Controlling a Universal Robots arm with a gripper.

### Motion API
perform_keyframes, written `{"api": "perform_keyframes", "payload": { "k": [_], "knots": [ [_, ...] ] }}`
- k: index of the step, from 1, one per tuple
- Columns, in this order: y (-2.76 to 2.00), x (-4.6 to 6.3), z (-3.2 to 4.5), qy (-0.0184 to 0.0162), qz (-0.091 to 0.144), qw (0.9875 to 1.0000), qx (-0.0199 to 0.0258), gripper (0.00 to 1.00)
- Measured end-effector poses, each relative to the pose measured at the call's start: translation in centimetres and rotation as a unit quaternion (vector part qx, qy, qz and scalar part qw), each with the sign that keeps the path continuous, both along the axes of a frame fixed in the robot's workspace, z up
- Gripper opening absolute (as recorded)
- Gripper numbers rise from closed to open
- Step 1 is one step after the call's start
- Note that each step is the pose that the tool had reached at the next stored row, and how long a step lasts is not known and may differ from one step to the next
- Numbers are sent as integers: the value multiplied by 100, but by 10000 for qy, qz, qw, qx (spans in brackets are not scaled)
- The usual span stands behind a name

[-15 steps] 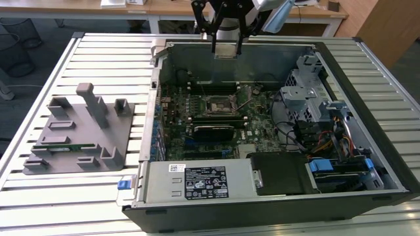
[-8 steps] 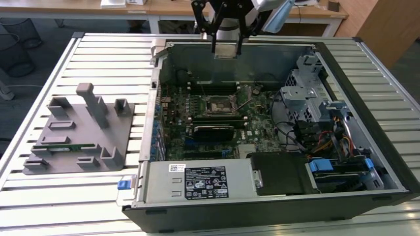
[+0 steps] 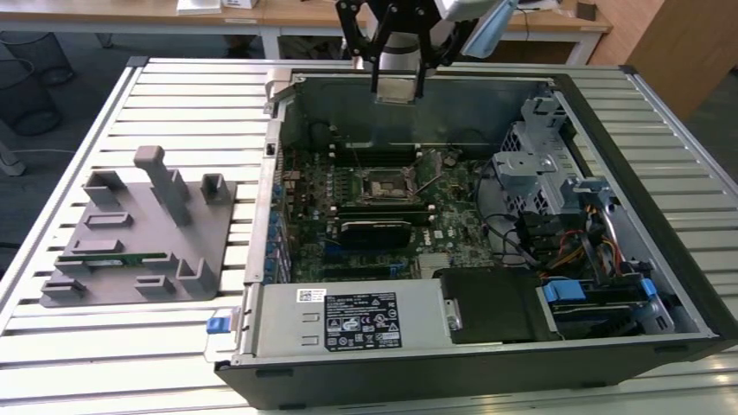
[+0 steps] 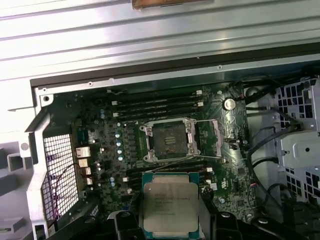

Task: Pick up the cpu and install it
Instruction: 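Place the cpu into insertion slot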

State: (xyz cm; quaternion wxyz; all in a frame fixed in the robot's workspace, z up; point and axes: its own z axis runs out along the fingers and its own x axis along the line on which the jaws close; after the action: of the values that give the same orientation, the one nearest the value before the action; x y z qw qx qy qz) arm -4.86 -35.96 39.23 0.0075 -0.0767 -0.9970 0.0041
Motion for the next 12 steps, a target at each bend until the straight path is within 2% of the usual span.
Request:
{"api": "perform_keyframes", "payload": {
  "k": [12],
  "knots": [
    [1,-1,-15,-1,-355,9994,0,53]
  ]
}}
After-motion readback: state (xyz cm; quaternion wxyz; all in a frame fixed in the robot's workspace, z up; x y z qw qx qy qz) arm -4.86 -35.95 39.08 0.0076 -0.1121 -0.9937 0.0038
